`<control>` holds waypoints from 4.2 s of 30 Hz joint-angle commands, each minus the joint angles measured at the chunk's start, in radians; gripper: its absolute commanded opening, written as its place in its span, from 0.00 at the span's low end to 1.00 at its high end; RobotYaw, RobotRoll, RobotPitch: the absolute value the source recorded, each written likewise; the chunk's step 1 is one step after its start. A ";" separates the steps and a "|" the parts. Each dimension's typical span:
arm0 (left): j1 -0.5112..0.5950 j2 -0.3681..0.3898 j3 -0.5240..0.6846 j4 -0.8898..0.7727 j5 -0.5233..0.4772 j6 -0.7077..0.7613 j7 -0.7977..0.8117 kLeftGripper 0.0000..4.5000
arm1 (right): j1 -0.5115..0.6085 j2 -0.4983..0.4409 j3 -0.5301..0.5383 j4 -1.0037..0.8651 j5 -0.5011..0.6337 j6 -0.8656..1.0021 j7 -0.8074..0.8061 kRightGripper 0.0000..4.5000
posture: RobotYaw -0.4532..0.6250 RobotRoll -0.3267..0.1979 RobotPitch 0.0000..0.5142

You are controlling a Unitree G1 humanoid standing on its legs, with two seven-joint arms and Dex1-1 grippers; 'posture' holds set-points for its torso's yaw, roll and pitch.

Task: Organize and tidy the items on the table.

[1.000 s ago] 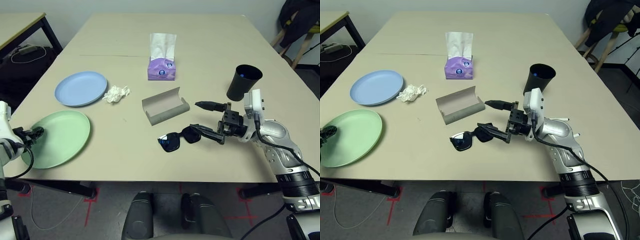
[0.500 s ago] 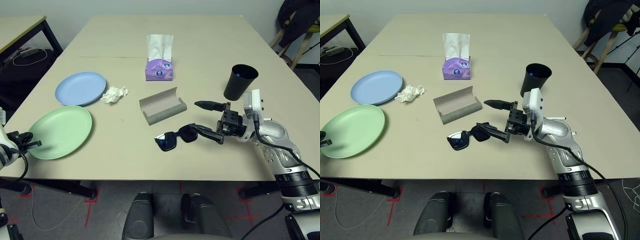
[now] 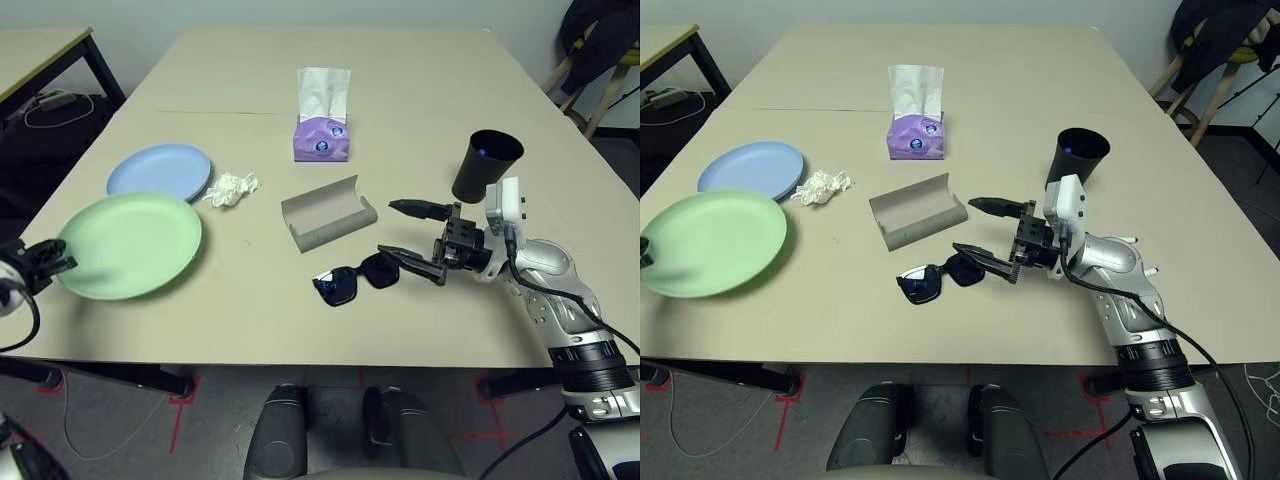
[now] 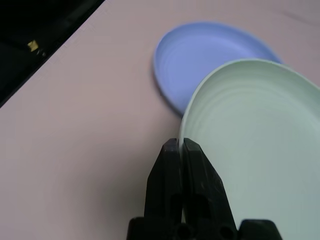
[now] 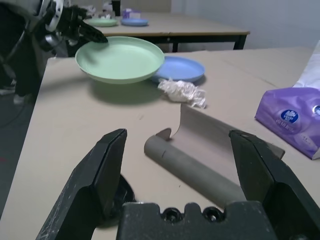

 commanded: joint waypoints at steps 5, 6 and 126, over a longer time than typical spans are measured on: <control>-0.216 -0.078 -0.084 0.177 0.077 -0.169 0.143 0.01 | -0.007 0.017 -0.013 -0.017 0.018 0.029 -0.045 1.00 | 0.57 0.62 0.21; -0.260 -0.094 -0.085 0.230 0.097 -0.224 0.187 0.01 | -0.004 0.018 -0.011 -0.019 0.018 0.028 -0.046 1.00 | 0.57 0.62 0.21; -0.244 -0.134 -0.658 0.343 0.104 -0.855 -1.005 1.00 | -0.006 0.020 -0.013 -0.042 0.006 0.055 -0.149 1.00 | 0.53 0.62 0.20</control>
